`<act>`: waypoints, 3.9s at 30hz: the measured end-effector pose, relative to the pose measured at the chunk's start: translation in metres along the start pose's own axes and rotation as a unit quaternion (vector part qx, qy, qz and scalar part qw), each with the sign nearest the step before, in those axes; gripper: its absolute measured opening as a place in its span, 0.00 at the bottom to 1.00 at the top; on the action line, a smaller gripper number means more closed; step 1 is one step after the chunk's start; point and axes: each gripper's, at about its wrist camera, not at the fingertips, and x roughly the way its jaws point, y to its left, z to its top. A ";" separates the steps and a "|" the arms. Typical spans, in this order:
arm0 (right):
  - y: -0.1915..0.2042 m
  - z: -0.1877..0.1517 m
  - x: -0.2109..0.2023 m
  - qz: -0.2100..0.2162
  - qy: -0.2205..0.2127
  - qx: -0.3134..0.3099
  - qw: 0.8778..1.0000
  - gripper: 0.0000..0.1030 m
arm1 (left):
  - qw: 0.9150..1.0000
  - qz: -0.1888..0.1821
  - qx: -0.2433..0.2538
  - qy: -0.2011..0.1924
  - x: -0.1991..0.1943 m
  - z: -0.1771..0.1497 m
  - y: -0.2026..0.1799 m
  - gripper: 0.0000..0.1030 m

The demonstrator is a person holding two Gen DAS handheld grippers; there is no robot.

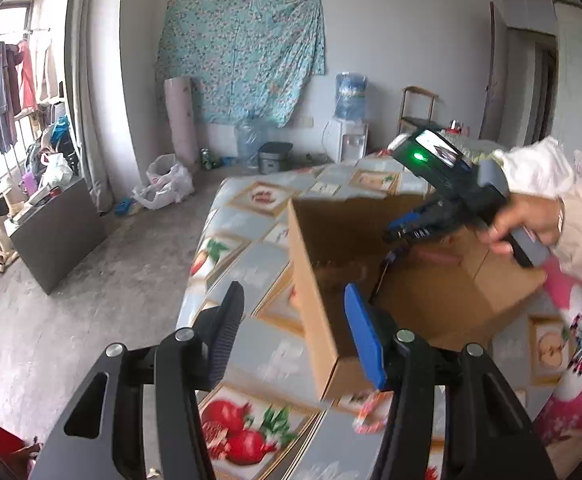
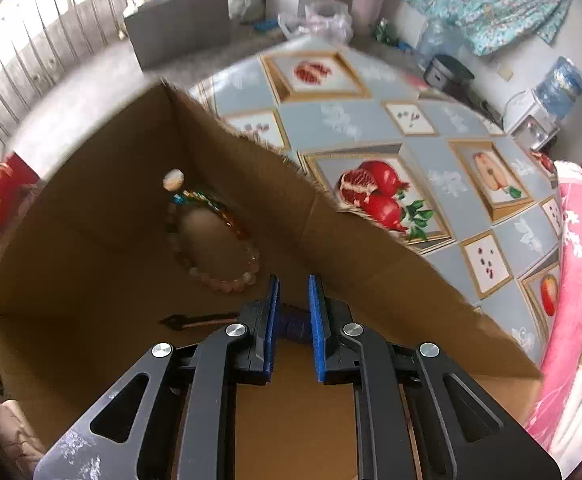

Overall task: Organize jewelry
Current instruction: 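Lower the smartwatch into the box and open both grippers, then withdraw both grippers from the box toward the pink-orange beaded bracelet, then move the left gripper down to the pink-orange beaded bracelet on the table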

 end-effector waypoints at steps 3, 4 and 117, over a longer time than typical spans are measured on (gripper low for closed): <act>0.000 0.000 0.012 0.003 0.018 0.007 1.000 0.13 | 1.000 0.002 0.009 0.006 -0.002 -0.012 -0.001 0.50; -0.001 -0.002 0.015 0.007 0.025 0.011 1.000 0.13 | 1.000 0.004 0.012 0.007 -0.002 -0.015 -0.002 0.50; 0.042 -0.307 -0.103 -0.105 -0.065 0.308 0.943 0.92 | 0.981 -0.027 0.019 0.191 0.073 -0.136 -0.072 0.96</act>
